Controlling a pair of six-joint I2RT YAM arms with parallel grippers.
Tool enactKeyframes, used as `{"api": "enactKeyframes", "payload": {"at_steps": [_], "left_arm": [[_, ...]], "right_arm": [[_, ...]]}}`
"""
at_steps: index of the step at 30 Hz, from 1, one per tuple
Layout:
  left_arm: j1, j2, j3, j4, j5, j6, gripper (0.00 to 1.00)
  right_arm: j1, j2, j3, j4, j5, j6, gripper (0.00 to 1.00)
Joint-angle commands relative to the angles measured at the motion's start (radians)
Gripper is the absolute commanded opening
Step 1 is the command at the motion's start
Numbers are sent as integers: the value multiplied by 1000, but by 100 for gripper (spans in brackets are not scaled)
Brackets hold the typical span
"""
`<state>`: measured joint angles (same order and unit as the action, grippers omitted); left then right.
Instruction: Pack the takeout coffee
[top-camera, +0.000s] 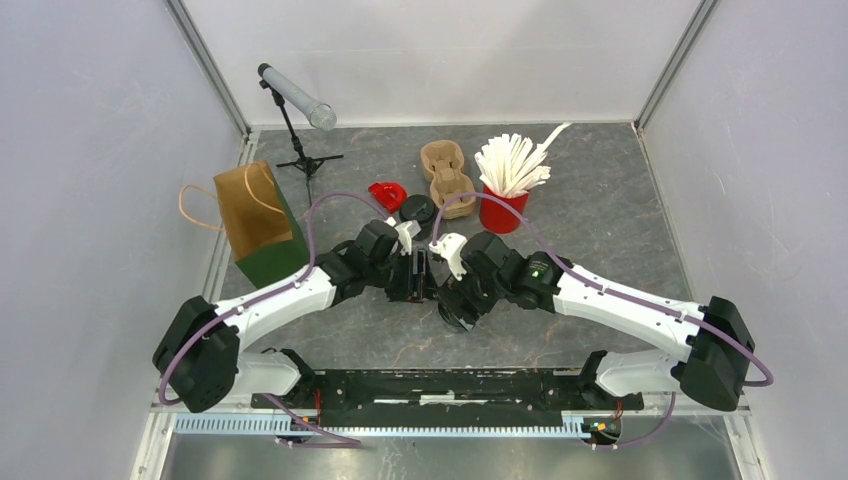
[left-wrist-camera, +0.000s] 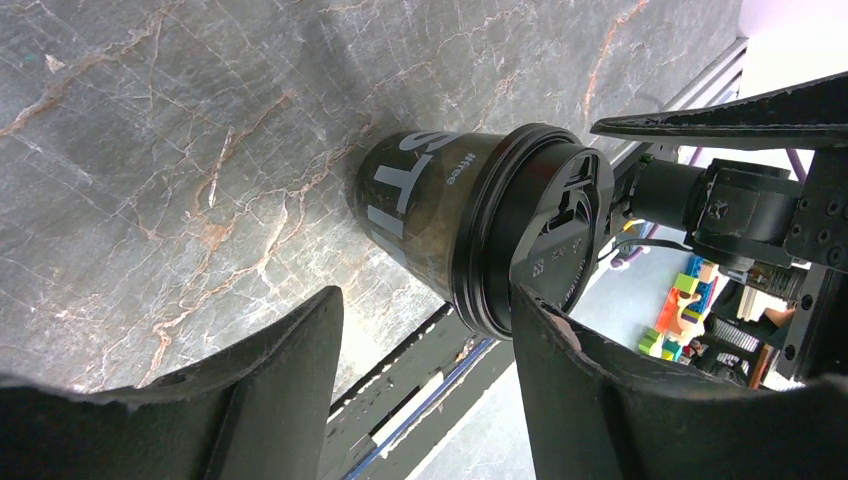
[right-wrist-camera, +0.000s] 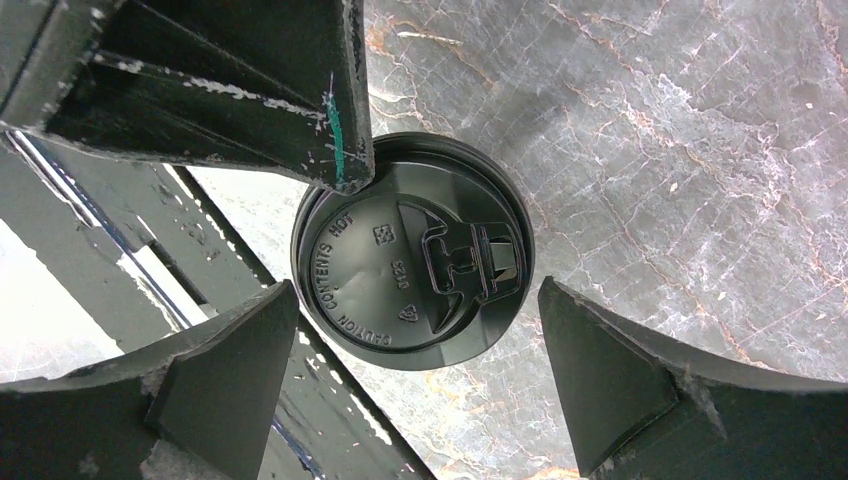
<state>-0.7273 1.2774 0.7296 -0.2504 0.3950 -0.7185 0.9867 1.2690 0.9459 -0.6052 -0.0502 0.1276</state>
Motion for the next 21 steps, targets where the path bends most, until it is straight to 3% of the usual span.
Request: {"api": "enactKeyframes", "payload": {"at_steps": [1,11,15,21], "left_arm": [[-4,4,8,37,-7,26,68],[-6,-39,16,46,25,24,81],[-6,-38,-3,97,52,23,88],[-13,1,-22,178,80,18,87]], "right_arm": [[5,-27,21,32,16,13,97],[4,-133,-9,34,41,35,98],[2,-209,-81,113,44,51,98],[-29,-321,-251,297,91,92,95]]}}
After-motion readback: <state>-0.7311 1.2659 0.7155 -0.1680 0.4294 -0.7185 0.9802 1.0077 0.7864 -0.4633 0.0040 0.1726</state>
